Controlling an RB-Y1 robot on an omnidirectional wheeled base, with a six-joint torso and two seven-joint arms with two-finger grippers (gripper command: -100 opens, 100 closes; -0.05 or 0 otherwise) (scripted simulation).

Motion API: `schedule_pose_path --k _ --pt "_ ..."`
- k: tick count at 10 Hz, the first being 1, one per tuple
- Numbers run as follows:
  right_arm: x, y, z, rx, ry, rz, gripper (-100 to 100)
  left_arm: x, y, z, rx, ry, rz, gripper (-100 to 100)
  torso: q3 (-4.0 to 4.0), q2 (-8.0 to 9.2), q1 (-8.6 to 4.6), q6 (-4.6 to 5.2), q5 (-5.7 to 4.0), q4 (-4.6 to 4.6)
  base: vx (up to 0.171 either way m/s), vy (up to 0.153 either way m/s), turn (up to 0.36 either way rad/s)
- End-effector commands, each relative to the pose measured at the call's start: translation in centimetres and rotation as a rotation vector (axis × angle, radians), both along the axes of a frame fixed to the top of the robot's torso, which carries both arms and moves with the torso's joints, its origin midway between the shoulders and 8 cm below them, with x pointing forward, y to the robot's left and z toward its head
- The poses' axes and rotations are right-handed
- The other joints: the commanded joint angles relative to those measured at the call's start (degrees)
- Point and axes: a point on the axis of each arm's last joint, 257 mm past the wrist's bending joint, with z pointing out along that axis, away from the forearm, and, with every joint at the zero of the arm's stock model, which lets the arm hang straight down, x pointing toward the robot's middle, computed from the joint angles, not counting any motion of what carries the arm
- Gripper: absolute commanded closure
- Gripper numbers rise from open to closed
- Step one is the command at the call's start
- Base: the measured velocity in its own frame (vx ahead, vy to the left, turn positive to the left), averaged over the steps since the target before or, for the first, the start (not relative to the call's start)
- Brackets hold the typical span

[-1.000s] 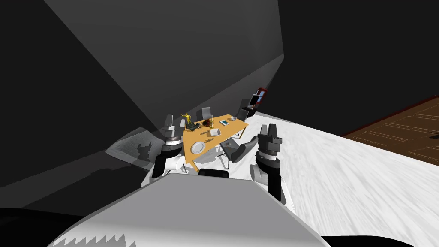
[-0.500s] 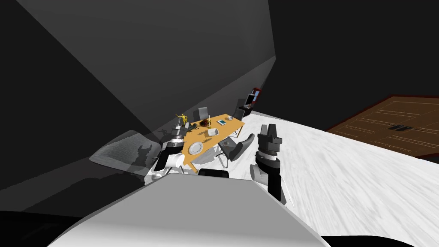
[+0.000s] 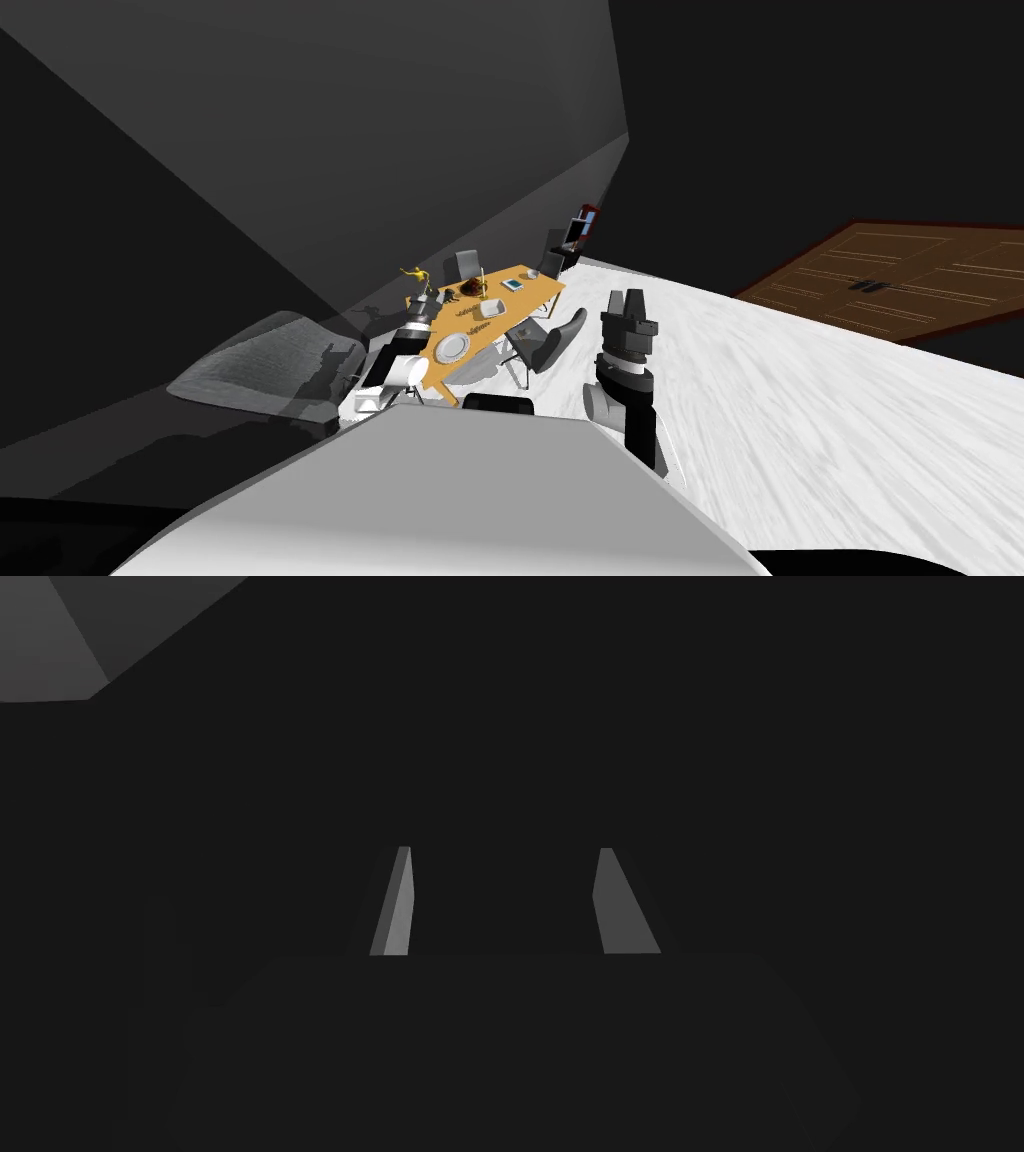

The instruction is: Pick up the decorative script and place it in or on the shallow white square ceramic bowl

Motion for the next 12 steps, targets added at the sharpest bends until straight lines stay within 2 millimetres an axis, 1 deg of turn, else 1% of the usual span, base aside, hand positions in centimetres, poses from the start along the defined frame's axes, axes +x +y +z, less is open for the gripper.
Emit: schedule_pose_path --k 1,2,3,4,5,6,7,8,9,10,11,12 --pt "0.0 0.0 0.0 0.0 0.0 0.0 0 1.3 0.7 -2.4 -0.03 0.075 -0.012 -100 0.0 0.0 0.0 0.0 0.0 0.0 -0.004 0.0 -0.158" --pt "0.0 0.0 0.0 0.0 0.0 0.0 0 1.3 0.7 -2.6 -0.03 0.081 -0.012 -100 -0.01 -0.01 -0.01 0.04 0.0 0.0 -0.003 0.002 -0.087" --pt "0.0 0.0 0.0 0.0 0.0 0.0 0 2.3 1.5 -4.7 -0.058 0.145 -0.019 -100 0.0 0.0 -0.01 0.0 0.0 0.0 -0.003 -0.002 -0.16" --pt "0.0 0.0 0.0 0.0 0.0 0.0 0 2.4 1.4 -4.9 -0.058 0.152 -0.02 -100 0.0 0.0 -0.02 0.02 0.0 0.0 -0.003 0.002 -0.079" --pt "0.0 0.0 0.0 0.0 0.0 0.0 0 3.3 2.3 -7.0 -0.089 0.214 -0.024 -100 0.0 0.0 -0.01 0.0 0.0 0.0 -0.003 -0.002 -0.151" --pt "0.0 0.0 0.0 0.0 0.0 0.0 0 3.3 2.3 -7.2 -0.089 0.223 -0.025 -100 -0.01 -0.01 -0.01 0.02 0.0 -0.01 -0.003 0.001 -0.103" --pt "0.0 0.0 0.0 0.0 0.0 0.0 0 4.0 3.3 -9.1 -0.123 0.272 -0.025 -100 0.0 0.0 -0.01 -0.01 0.0 0.0 -0.003 -0.002 -0.165" --pt "0.0 0.0 0.0 0.0 0.0 0.0 0 4.1 3.2 -9.7 -0.124 0.295 -0.027 -100 0.0 0.0 -0.02 0.02 0.0 0.0 -0.003 0.001 -0.096" --pt "0.0 0.0 0.0 0.0 0.0 0.0 0 4.7 4.2 -11.5 -0.159 0.348 -0.028 -100 0.0 0.0 -0.02 -0.01 0.0 0.0 -0.002 -0.004 -0.212" --pt "0.0 0.0 0.0 0.0 0.0 0.0 0 4.7 4.3 -12.1 -0.161 0.367 -0.027 -100 -0.01 -0.01 -0.02 0.03 0.0 0.0 -0.003 0.002 -0.089" --pt "0.0 0.0 0.0 0.0 0.0 0.0 0 5.1 5.3 -14.0 -0.2 0.42 -0.023 -100 0.0 -0.01 -0.01 -0.02 0.0 0.0 -0.002 -0.003 -0.134" --pt "0.0 0.0 0.0 0.0 0.0 0.0 0 5.1 5.3 -14.6 -0.201 0.438 -0.024 -100 0.0 0.0 -0.02 0.01 0.0 0.0 -0.002 -0.001 -0.119"
